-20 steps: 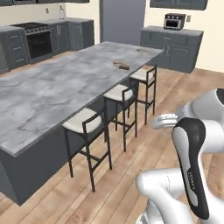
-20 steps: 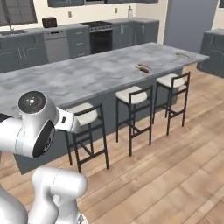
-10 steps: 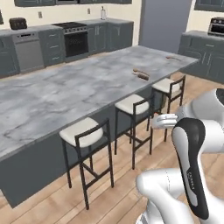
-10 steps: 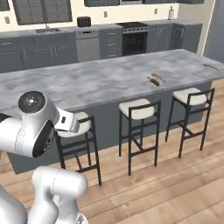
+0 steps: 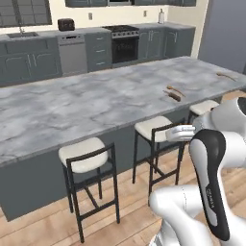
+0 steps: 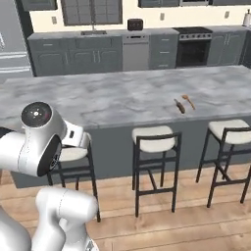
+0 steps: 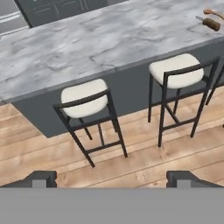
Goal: Pick up the metallic utensils from the counter and place them in the open drawer. Make sure not to pick up any wooden utensils.
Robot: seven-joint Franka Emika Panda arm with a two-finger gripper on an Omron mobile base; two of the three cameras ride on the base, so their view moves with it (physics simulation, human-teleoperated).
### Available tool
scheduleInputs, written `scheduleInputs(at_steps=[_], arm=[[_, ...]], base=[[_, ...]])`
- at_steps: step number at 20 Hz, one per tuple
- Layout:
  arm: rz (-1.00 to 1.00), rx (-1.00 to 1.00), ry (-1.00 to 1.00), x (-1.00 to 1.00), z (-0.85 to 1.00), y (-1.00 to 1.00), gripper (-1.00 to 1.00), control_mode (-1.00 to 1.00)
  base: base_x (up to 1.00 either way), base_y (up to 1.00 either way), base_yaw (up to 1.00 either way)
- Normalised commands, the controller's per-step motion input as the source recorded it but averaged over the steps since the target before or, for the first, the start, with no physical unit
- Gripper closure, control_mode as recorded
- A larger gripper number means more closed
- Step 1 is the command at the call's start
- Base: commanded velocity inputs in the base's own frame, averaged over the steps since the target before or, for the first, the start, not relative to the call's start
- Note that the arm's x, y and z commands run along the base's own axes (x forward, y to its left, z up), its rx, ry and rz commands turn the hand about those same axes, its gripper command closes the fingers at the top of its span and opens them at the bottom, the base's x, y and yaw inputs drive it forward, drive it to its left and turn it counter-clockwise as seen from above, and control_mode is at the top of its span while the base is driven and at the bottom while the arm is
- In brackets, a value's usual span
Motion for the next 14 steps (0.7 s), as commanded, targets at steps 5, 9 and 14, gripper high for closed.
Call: scheduleInputs(at_steps=[5,9,14], arm=[[0.00,0.00,0.00,0.00,0.00,0.00,-1.00,1.00],[0.00,0.00,0.00,0.00,0.00,0.00,-1.00,1.00],[0.00,0.00,0.00,0.00,0.00,0.00,-1.00,1.00]], base=[[0.40,-0.45,0.42],[0.31,-0.44,0.42],[0.23,-0.24,0.25]])
